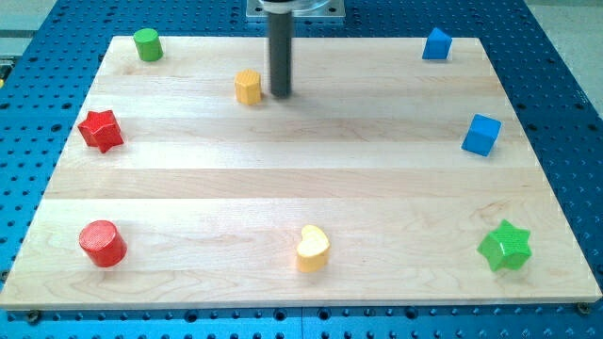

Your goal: Push the hexagon vertically to the yellow heart

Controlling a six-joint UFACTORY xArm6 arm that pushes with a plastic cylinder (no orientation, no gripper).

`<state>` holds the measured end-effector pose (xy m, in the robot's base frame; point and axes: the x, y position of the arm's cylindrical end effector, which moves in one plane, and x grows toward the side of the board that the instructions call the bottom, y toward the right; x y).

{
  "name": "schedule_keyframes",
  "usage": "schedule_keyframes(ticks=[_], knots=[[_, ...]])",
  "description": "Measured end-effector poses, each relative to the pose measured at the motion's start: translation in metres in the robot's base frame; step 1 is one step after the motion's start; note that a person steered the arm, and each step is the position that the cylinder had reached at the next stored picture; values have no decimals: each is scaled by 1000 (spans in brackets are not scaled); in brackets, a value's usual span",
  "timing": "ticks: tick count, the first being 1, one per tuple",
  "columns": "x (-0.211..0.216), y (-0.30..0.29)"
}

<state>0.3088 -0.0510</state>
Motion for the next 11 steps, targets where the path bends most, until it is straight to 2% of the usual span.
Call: schedule_keyframes(ticks=[1, 2, 3, 4, 5, 6, 7, 8, 9, 10, 11], knots=[[19, -70], [37, -37], [-10, -66], [-39, -147], [25, -129], [28, -39], [11, -102], [-20, -13], [27, 34], [82, 54], [54, 91]])
